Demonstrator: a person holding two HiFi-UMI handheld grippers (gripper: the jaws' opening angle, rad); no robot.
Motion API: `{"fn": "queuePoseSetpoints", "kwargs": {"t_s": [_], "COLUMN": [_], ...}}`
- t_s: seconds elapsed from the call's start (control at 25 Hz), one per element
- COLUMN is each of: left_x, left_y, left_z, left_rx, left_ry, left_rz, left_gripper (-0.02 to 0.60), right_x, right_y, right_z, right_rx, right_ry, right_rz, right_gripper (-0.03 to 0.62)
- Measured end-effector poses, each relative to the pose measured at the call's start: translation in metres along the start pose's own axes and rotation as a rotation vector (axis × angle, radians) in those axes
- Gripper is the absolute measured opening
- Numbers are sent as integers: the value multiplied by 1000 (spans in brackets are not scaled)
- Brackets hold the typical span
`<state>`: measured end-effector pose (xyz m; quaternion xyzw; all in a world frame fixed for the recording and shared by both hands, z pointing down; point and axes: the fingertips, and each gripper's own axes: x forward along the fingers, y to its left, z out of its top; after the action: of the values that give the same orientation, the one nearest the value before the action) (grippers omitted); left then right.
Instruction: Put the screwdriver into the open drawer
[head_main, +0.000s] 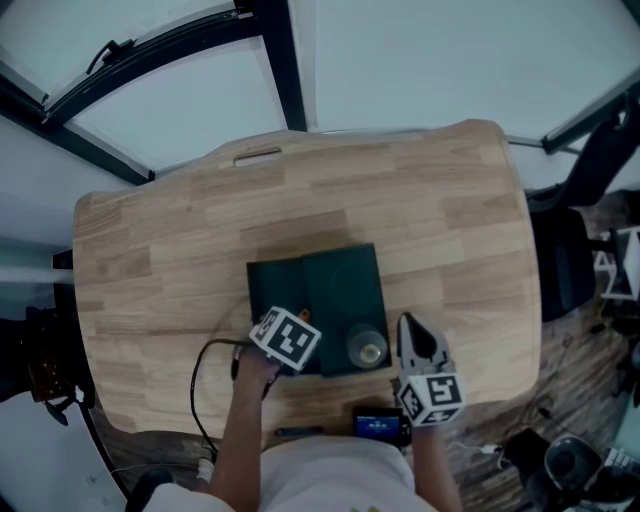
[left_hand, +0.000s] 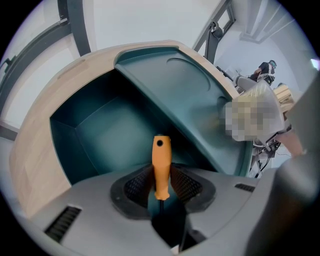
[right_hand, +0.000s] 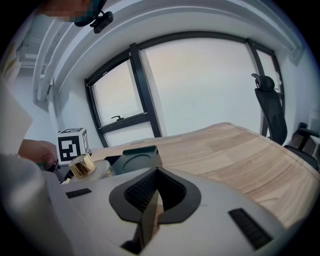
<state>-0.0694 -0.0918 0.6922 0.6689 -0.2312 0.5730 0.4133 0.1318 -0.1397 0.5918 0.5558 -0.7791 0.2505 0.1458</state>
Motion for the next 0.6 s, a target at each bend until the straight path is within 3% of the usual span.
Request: {"fn": "queuePoseSetpoints", "kwargs": {"t_s": [0.6], "left_x": [-2], "left_y": [5], "left_z": [-4], "left_rx": [-6], "left_ry": [-24], "left_rz": [34], "left_gripper": [106], "right_x": [-8], "right_y": [-2], "right_z": [-9], "right_rx": [4], "right_ry": [3], "right_rz": [21], "right_gripper": [-4]}}
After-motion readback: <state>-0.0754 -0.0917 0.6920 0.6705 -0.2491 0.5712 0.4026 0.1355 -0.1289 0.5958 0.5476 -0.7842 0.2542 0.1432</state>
